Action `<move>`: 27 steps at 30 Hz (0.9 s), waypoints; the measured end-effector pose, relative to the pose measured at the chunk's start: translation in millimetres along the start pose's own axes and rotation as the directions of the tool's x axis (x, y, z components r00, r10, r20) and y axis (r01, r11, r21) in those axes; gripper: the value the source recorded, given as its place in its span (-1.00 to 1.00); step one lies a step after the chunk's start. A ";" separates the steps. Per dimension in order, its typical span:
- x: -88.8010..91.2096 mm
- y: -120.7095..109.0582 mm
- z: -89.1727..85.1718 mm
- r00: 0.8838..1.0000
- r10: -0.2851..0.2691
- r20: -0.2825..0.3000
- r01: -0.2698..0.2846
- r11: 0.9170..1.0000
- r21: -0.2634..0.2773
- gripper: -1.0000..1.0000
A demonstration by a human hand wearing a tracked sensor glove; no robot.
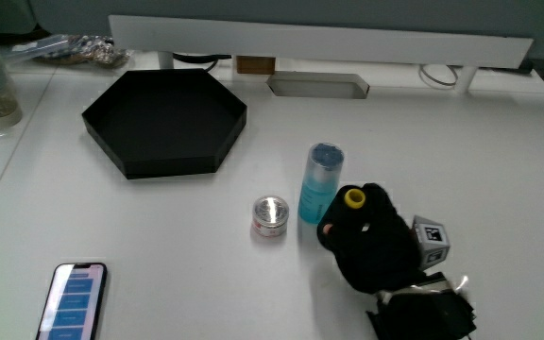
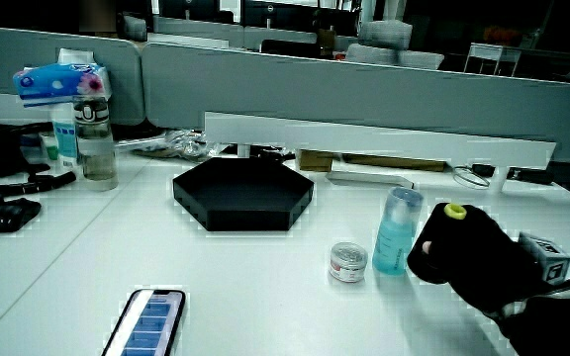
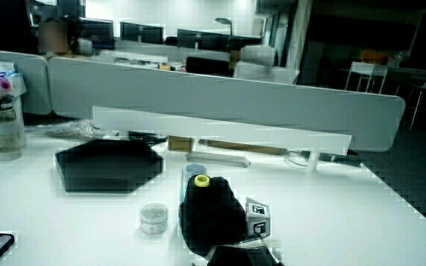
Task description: Place sewing
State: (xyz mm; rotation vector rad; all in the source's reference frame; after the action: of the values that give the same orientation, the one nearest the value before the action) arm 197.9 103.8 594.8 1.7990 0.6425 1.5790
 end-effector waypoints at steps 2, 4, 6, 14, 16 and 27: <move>1.4 0.2 -8.9 1.000 -0.022 0.021 0.022 1.000 -0.005 0.00; -0.1 -1.0 -14.5 0.998 -0.029 0.051 0.030 0.999 -0.026 0.00; 0.3 -1.0 -17.3 0.996 -0.047 0.073 0.049 0.999 -0.024 0.00; 3.6 0.4 -15.2 0.997 -0.055 0.062 0.055 0.998 -0.008 -0.08; 12.9 3.3 -14.3 0.996 -0.081 0.034 0.082 0.996 -0.027 -0.25; 29.6 -16.1 0.8 0.983 -0.097 -0.155 0.069 0.982 -0.177 -1.00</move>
State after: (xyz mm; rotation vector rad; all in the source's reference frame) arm 204.1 136.1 602.5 1.5106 0.6282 1.6830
